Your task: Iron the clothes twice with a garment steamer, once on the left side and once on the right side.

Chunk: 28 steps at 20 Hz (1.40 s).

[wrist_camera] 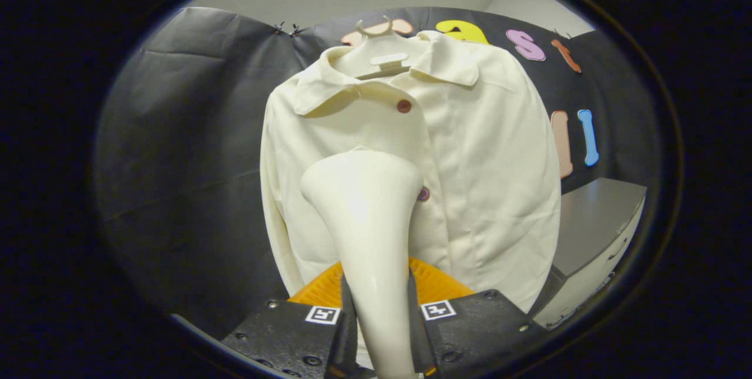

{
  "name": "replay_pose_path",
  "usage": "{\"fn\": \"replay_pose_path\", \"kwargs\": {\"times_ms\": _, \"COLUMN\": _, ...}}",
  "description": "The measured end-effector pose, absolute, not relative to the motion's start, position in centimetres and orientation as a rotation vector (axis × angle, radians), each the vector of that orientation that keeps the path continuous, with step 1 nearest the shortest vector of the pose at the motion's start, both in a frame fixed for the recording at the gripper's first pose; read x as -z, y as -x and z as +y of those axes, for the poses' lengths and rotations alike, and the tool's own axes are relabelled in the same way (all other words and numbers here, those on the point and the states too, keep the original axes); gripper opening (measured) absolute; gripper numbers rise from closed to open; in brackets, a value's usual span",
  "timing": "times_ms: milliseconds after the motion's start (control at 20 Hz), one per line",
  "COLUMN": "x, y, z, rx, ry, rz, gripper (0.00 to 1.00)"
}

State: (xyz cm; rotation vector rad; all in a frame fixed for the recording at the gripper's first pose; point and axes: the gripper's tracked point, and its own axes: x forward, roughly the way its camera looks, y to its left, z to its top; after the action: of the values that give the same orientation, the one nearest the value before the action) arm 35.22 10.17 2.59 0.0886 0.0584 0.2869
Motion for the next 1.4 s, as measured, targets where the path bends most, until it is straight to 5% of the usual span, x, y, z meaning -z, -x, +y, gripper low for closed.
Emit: {"fn": "replay_pose_path", "kwargs": {"times_ms": 1400, "x": 16.6, "y": -35.3, "z": 7.6, "rx": -0.03, "ry": 0.175, "rz": 0.364, "gripper": 0.37}}
